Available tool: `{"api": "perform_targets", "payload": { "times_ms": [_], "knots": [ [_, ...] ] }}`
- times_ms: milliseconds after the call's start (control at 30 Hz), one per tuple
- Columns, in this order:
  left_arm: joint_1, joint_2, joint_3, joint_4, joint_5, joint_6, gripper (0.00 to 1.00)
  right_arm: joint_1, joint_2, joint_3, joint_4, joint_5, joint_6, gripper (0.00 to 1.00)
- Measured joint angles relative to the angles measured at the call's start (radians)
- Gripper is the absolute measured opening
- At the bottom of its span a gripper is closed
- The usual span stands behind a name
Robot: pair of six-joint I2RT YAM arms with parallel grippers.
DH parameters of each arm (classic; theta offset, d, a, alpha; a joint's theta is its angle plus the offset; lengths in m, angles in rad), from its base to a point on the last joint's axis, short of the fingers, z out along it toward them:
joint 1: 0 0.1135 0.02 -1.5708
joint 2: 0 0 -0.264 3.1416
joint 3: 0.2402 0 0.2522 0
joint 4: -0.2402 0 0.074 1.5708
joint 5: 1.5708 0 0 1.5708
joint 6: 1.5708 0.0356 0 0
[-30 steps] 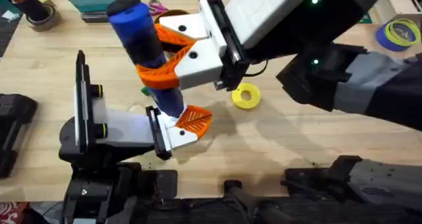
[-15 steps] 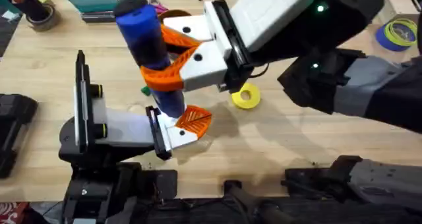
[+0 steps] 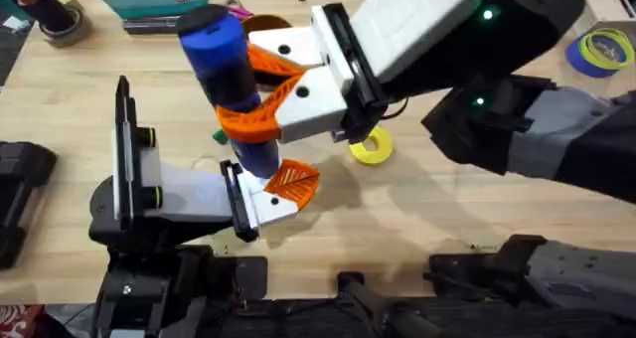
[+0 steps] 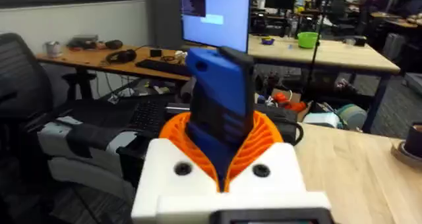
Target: Pick up the gripper from the table and insert it into the empty holder that is missing its gripper. Then pick up a screw, insert it into the mounting hole, and use the screwdriver to tighten it. Finally, clean up the table by picking up the vegetable and placing it into the bucket.
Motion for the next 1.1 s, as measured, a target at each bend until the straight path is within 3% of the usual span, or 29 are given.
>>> {"api": "perform_targets", "payload": {
  "times_ms": [1100],
  "knots": [
    [0.000, 0.008, -0.001, 0.000, 0.006, -0.003, 0.004, 0.019, -0.025, 0.003, -0.107, 0.089, -0.021, 0.024]
  ]
}}
